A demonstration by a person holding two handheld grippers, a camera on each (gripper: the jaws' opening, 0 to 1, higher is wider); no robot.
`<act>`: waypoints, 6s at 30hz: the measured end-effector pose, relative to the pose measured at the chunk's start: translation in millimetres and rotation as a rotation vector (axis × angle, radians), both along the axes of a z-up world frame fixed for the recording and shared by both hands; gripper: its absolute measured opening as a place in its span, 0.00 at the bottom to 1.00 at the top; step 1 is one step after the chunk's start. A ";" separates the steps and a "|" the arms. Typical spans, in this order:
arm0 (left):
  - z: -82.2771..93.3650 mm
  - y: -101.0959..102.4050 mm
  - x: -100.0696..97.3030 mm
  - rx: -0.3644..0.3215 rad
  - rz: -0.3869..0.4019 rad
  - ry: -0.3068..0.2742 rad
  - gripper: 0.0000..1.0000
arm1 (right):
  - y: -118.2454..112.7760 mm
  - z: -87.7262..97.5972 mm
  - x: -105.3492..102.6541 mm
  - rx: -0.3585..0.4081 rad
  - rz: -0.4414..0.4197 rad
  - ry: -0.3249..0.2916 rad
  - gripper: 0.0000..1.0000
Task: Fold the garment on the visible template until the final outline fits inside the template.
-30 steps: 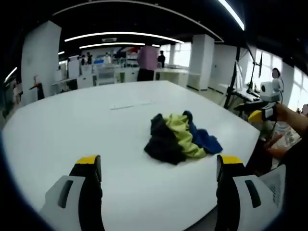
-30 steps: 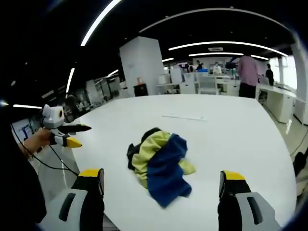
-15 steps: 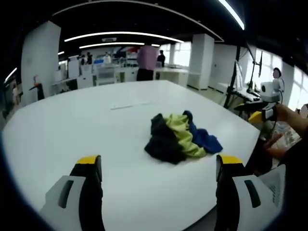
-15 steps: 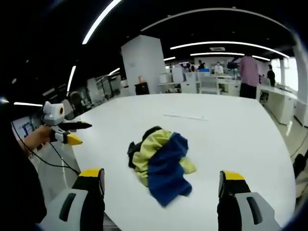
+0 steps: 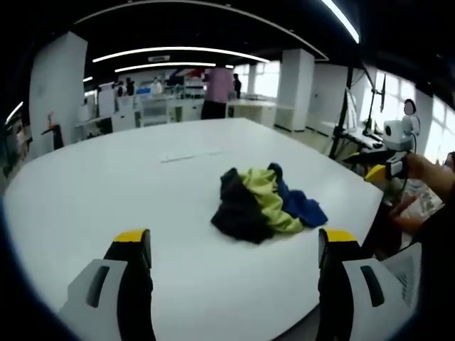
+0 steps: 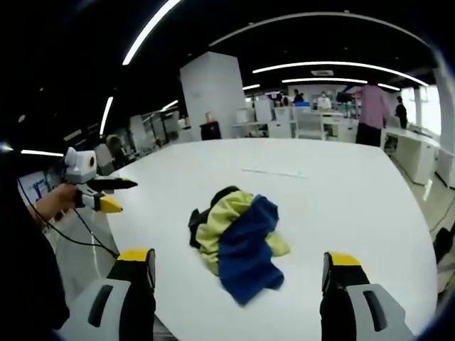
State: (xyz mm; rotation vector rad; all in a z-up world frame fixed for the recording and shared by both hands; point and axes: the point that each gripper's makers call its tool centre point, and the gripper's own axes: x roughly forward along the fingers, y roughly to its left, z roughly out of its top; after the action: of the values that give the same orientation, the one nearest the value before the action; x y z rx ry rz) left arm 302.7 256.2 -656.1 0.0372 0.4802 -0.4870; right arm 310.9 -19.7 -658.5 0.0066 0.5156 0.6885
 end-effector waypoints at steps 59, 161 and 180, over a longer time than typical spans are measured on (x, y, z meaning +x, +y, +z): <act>-0.8 -63.7 83.3 -0.048 -0.141 -0.001 0.51 | 52.6 -4.6 99.5 0.116 -0.007 0.092 0.31; -92.3 1.2 302.0 -0.099 0.134 0.131 0.00 | -30.1 -83.3 282.7 0.035 -0.392 0.287 0.00; -110.0 5.0 311.2 0.076 0.083 0.109 0.01 | -31.6 -114.9 283.7 -0.078 -0.371 0.310 0.00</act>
State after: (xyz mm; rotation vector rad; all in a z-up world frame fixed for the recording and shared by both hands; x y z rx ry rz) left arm 613.9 261.2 -766.0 0.0635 0.6047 -0.3902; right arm 594.6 -51.3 -773.4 0.1345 0.8140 0.3028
